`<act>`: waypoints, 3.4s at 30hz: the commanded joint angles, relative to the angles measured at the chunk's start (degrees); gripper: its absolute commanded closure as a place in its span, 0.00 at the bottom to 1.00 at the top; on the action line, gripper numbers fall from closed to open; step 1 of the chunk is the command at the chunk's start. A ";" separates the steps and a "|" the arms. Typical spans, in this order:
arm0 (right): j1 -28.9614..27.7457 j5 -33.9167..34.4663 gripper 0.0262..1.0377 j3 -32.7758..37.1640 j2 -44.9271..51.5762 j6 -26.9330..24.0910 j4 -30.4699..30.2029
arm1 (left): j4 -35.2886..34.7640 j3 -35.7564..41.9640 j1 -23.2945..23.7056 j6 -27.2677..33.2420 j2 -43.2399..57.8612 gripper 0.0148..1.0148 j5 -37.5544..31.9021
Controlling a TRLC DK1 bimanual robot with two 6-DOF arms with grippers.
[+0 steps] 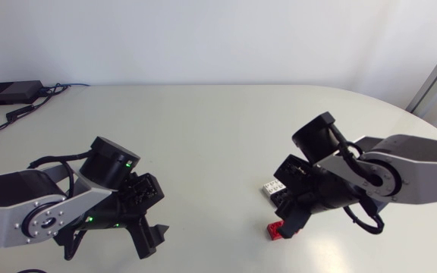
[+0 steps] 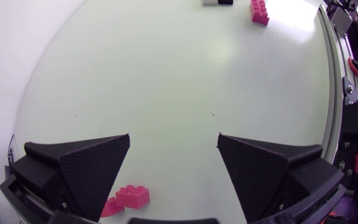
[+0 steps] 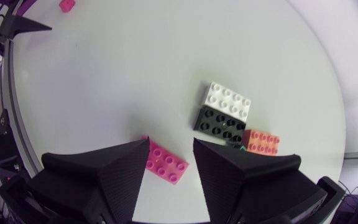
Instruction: Sort duplo bricks by size, large to the right and small to the left
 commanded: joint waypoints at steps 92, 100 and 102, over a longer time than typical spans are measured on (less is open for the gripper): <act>-6.33 -4.04 0.04 -6.34 -19.39 0.36 -3.00 | 3.39 -2.46 41.44 21.56 -3.54 0.03 9.59; -6.33 -4.04 0.04 -6.96 -19.12 0.62 -2.04 | 5.76 -0.79 51.64 25.33 3.40 0.30 10.99; -6.07 -4.04 0.04 -6.96 -19.12 0.80 -2.04 | 6.64 -0.70 52.43 25.42 5.86 0.42 10.99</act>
